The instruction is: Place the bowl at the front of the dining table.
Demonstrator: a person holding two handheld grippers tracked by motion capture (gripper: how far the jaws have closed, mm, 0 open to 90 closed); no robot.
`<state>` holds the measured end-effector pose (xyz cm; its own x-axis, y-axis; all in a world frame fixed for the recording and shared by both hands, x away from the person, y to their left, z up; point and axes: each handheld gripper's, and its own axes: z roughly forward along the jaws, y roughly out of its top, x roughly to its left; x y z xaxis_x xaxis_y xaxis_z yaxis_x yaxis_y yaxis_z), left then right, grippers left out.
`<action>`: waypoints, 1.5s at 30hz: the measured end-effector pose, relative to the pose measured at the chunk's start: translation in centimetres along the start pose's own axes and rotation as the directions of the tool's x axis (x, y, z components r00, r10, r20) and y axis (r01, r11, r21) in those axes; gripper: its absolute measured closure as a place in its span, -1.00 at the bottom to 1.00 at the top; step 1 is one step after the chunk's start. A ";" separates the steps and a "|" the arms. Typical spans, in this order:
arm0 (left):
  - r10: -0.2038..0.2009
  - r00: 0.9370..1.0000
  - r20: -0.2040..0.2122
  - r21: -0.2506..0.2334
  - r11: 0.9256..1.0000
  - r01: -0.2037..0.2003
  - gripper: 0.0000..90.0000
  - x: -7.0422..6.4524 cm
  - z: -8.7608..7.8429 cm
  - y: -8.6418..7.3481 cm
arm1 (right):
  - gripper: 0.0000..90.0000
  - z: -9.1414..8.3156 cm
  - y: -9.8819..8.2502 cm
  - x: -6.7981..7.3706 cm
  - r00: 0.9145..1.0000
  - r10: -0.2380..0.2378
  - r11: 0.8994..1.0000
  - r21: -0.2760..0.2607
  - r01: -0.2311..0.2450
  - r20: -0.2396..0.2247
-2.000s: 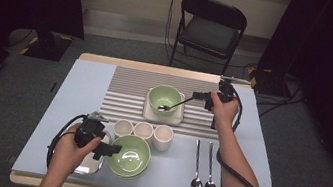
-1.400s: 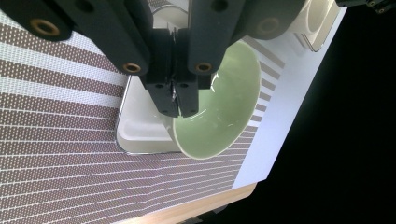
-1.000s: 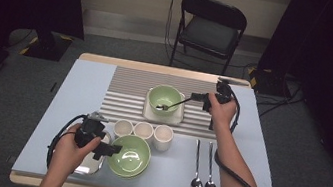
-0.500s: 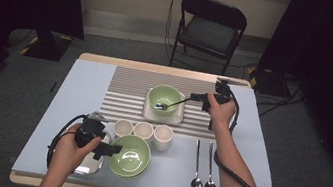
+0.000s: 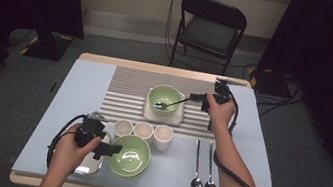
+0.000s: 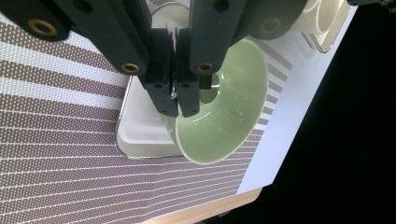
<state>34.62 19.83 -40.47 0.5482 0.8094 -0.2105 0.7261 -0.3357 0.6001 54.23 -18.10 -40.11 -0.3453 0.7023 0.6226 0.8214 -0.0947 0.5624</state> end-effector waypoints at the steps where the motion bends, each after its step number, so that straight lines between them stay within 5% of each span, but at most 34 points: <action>1: 0.000 1.000 -0.001 0.000 1.000 0.000 -0.59 0.0 0.0 0.0 | 0.97 0.0 0.0 0.0 1.000 -0.002 1.000 -0.002 0.002 0.002; 31: -0.001 1.000 0.000 -0.002 1.000 0.001 -0.59 0.0 -0.2 0.0 | 0.94 0.5 -0.1 0.3 1.000 -0.009 1.000 0.001 0.009 0.007; 45: 0.007 1.000 -0.003 -0.003 1.000 -0.007 -0.59 0.0 -0.2 0.0 | 0.62 0.5 0.2 0.6 0.999 -0.028 0.999 0.015 0.028 0.029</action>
<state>34.55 19.96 -40.31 0.5519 0.8085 -0.2043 0.7212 -0.3398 0.6037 54.43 -17.33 -39.89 -0.3548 0.7251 0.5902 0.8183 -0.0644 0.5711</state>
